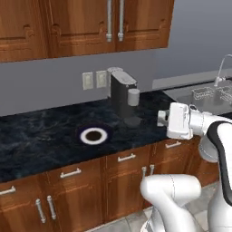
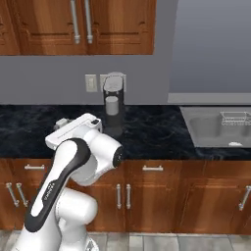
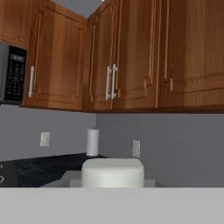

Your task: Pick up the marshmallow and place it in the cup of hot chocolate on the dining counter.

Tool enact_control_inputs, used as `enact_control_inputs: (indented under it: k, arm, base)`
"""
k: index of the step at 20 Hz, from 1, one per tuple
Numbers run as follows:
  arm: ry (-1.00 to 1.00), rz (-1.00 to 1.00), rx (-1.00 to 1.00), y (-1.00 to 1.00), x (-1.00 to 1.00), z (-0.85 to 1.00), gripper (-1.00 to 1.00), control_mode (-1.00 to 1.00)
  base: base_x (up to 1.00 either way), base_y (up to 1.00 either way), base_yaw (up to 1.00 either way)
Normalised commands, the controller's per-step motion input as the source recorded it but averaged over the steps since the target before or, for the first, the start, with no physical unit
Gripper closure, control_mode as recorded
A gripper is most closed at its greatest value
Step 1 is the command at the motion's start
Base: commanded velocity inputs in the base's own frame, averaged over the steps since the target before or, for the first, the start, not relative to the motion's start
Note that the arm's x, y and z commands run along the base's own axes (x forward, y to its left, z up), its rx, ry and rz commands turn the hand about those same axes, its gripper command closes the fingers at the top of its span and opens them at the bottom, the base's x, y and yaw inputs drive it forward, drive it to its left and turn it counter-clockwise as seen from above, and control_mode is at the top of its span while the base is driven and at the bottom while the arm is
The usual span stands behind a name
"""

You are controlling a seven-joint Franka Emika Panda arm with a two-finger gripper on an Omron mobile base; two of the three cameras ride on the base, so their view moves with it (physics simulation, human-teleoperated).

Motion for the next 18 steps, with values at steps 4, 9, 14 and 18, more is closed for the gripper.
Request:
enact_control_inputs:
  k: [4,9,14,18]
  arm:
    - [0.00,0.00,0.00,0.00,0.00,0.00,1.00,1.00]
    - [0.00,0.00,0.00,0.00,0.00,0.00,1.00,1.00]
    - [0.00,0.00,0.00,0.00,0.00,0.00,1.00,1.00]
    - [0.00,0.00,0.00,0.00,0.00,0.00,1.00,1.00]
  base:
    - [0.00,-0.30,-0.83]
    - [0.01,-0.43,-0.81]
    - [0.05,-0.80,-0.67]
    - [0.05,-1.00,-0.52]
